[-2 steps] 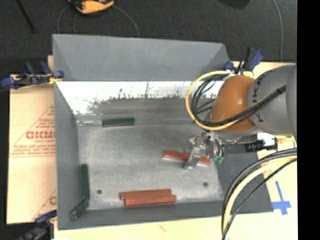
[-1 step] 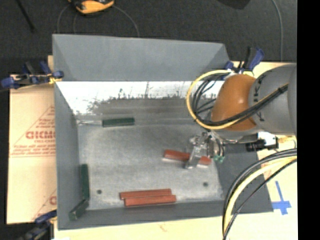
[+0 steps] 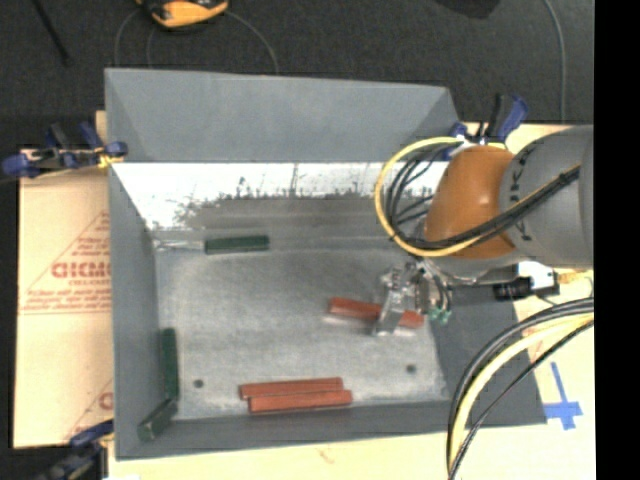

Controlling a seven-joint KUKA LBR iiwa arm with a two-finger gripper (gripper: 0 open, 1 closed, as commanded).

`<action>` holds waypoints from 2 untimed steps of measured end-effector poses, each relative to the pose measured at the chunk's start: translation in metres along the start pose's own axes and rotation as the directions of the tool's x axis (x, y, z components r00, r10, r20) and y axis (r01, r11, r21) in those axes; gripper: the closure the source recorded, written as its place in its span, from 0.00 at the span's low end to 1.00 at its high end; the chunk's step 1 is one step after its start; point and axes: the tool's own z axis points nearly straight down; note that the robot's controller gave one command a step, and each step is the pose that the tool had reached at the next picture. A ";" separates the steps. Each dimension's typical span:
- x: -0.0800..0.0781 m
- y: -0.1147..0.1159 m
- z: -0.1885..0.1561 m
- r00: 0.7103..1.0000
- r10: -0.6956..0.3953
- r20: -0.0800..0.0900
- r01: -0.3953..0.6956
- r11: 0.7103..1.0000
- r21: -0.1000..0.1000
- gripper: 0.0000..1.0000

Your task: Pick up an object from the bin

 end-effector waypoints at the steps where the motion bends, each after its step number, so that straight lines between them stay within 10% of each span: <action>1: 0.001 0.000 -0.006 1.000 -0.001 -0.004 0.001 1.000 0.000 1.00; 2: 0.002 0.000 -0.023 1.000 -0.002 -0.008 0.002 1.000 0.000 1.00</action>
Offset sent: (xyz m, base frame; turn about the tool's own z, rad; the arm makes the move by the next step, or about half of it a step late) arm 0.0000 -0.0001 0.0442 0.0000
